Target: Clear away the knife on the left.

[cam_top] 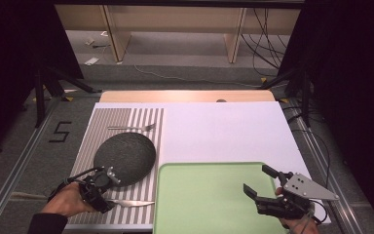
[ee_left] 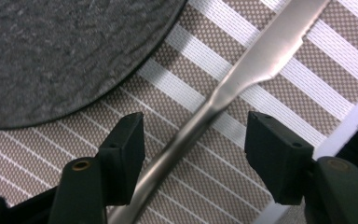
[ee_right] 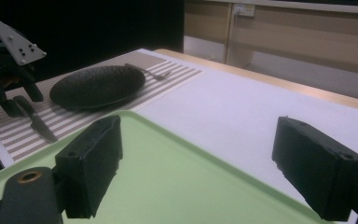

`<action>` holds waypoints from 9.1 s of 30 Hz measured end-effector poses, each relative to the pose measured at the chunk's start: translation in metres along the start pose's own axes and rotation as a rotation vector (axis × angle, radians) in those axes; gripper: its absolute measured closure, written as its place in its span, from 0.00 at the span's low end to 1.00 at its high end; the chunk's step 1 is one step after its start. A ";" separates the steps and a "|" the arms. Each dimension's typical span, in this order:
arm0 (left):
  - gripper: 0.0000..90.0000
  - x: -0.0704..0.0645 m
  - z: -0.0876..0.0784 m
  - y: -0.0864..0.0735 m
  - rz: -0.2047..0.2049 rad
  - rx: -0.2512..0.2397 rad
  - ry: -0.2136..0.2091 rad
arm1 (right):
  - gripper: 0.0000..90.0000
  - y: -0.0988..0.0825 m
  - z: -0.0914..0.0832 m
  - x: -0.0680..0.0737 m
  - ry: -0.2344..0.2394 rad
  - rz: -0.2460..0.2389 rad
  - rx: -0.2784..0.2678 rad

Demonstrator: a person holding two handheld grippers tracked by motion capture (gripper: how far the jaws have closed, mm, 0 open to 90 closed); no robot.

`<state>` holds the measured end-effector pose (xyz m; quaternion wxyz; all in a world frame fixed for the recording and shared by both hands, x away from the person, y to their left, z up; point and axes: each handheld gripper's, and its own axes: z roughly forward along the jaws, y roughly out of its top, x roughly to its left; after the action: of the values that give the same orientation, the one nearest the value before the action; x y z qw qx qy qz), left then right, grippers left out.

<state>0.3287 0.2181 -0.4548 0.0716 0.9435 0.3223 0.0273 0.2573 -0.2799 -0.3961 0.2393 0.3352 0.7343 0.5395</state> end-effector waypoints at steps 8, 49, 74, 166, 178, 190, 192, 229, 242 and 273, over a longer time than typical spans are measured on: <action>0.58 -0.002 0.006 0.002 0.038 0.056 -0.004 | 0.19 0.000 0.000 0.000 0.000 0.001 0.001; 0.89 -0.012 -0.006 0.007 0.115 0.045 -0.049 | 0.20 0.000 0.001 0.000 -0.005 0.004 0.009; 0.88 -0.021 -0.034 0.033 -0.140 -0.286 -0.212 | 0.20 0.000 0.000 0.000 -0.004 0.004 0.006; 0.87 -0.103 0.027 0.136 -0.099 -0.062 -0.404 | 0.20 0.000 0.000 -0.001 0.008 0.014 -0.002; 0.69 -0.128 0.010 0.146 0.067 -0.174 -0.312 | 0.21 0.000 0.000 -0.001 0.009 0.009 0.002; 0.99 -0.139 0.028 0.156 0.156 -0.153 -0.264 | 0.21 0.001 0.001 -0.001 0.006 0.011 -0.002; 1.00 -0.139 0.029 0.156 0.155 -0.159 -0.266 | 0.21 0.001 0.001 -0.001 0.005 0.009 0.000; 1.00 -0.109 0.027 0.140 0.046 -0.196 -0.174 | 0.21 0.001 0.000 0.000 0.001 0.005 0.001; 1.00 -0.103 0.024 0.131 0.039 -0.175 -0.110 | 0.21 0.001 0.000 -0.001 -0.002 0.006 0.000; 0.84 -0.093 0.021 0.118 0.012 -0.184 -0.147 | 0.22 0.001 0.000 0.000 0.003 0.004 -0.003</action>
<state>0.3287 0.0669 -0.4585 0.1813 0.9343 0.3066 -0.0123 0.2576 -0.2800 -0.3953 0.2379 0.3355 0.7332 0.5415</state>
